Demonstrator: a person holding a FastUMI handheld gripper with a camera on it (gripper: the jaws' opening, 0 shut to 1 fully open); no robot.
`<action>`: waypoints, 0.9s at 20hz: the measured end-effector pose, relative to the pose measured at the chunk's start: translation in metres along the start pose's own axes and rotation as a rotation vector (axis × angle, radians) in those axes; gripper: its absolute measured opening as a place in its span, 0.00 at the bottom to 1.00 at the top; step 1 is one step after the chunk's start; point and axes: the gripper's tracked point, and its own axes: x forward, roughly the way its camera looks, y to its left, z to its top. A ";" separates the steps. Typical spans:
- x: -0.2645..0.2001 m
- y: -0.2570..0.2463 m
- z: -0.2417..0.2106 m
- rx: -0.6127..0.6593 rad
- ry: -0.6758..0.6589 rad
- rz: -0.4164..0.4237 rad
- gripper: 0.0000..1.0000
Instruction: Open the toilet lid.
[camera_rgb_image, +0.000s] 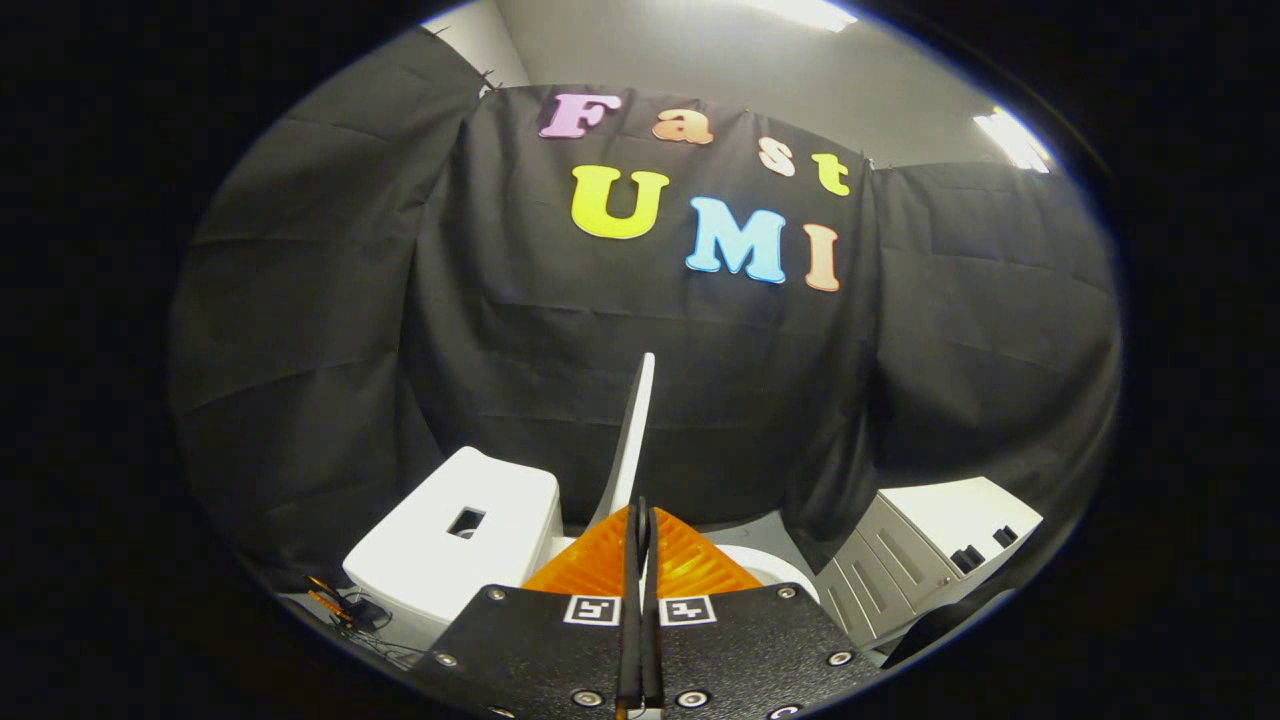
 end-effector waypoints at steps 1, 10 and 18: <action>0.000 0.007 0.002 -0.010 -0.002 0.013 0.00; -0.009 0.064 0.006 -0.063 -0.025 0.096 0.00; -0.006 0.099 0.008 -0.081 -0.028 0.174 0.00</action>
